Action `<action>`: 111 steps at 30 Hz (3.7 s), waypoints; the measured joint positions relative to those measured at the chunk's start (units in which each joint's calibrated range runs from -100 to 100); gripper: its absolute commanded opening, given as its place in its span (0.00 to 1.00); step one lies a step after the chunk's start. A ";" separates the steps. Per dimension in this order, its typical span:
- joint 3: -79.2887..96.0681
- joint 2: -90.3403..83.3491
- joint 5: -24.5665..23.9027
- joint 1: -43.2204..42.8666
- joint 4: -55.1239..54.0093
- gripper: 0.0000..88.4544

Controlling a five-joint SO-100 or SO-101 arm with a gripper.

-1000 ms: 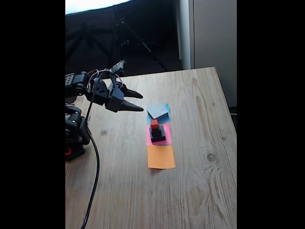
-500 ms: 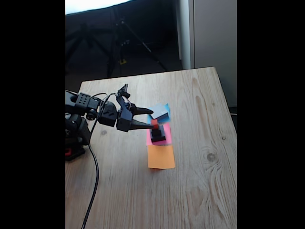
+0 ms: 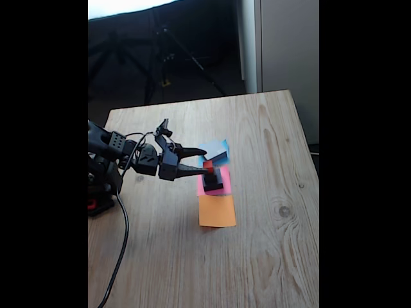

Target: Tower of hanoi

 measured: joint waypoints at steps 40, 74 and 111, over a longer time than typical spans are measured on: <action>2.00 18.73 0.00 -3.51 -20.58 0.24; 3.04 18.90 0.00 -4.75 -20.58 0.01; -74.40 -5.13 -9.38 -14.04 91.99 0.00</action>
